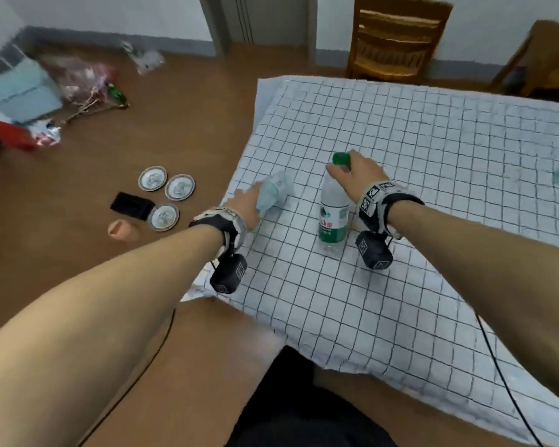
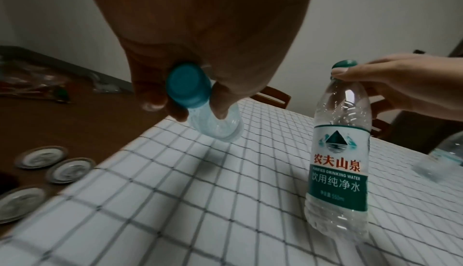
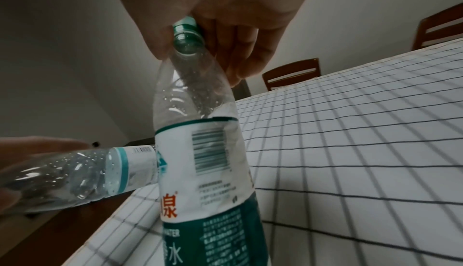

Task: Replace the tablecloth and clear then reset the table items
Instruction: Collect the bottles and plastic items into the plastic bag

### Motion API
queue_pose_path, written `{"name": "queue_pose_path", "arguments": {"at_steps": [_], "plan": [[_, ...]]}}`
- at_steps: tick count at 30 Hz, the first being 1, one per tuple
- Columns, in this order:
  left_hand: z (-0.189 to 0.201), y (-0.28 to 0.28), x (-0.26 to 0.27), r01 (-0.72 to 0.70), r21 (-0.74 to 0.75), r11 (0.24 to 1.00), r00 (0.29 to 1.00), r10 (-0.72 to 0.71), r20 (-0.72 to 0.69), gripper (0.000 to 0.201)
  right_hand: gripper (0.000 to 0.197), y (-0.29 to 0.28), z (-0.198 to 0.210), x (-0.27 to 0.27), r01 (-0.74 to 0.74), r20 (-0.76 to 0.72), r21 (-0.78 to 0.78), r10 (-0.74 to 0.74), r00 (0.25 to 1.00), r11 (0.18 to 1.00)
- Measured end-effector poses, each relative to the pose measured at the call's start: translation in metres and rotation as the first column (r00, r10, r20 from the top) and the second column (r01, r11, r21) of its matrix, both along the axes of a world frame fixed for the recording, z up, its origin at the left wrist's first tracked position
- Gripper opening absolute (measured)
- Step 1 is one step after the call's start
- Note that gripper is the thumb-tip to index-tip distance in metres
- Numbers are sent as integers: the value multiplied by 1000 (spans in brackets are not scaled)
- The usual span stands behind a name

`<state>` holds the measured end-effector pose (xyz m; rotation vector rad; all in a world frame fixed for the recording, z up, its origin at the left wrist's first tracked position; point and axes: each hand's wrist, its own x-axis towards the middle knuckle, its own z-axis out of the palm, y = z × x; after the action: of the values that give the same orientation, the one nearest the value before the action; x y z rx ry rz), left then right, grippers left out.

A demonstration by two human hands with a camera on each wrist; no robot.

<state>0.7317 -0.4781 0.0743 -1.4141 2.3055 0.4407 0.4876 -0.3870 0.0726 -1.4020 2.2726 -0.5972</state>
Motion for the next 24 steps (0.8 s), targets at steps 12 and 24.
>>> {"name": "queue_pose_path", "arguments": {"at_steps": [12,24], "plan": [[37,18,282,-448,-27,893,894,448,-31,72,46,-91,18,229,-390,-16,-28,390,921,920],[-48,-121,467,-429,93,898,899,435,-56,62,41,-231,-45,424,-353,-35,85,357,934,932]]}}
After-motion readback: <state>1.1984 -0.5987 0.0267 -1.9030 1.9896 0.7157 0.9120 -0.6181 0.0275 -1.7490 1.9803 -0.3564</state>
